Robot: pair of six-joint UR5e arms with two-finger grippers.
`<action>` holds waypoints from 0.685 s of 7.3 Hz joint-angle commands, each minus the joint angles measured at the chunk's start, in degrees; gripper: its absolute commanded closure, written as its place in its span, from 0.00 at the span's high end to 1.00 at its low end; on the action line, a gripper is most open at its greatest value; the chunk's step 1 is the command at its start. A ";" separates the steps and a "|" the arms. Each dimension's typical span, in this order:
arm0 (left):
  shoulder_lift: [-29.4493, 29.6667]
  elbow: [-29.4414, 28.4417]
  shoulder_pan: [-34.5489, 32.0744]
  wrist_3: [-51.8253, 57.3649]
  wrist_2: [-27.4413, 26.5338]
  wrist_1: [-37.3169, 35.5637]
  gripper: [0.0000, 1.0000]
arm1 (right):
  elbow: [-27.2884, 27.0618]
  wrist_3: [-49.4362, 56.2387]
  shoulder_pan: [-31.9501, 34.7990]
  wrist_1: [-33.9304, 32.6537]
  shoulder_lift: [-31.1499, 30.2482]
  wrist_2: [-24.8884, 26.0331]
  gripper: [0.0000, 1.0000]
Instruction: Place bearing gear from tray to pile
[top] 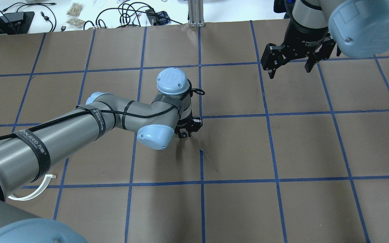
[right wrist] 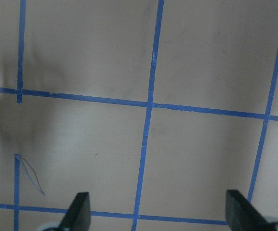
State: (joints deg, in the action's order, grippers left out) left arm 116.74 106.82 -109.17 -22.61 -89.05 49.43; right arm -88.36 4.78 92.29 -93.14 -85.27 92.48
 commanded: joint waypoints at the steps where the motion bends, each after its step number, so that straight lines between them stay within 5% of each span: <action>1: -1.25 0.14 2.10 1.33 0.02 1.54 0.00 | 0.03 2.07 -0.10 -0.63 -0.51 -0.10 1.00; 5: -8.80 -4.86 19.64 24.99 -3.91 21.54 0.00 | -0.06 0.76 -0.45 -0.55 -1.47 -0.28 1.00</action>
State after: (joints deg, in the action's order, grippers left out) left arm 110.23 103.15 -96.19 -6.67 -90.48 64.45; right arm -88.41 5.72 91.81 -93.67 -86.30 92.23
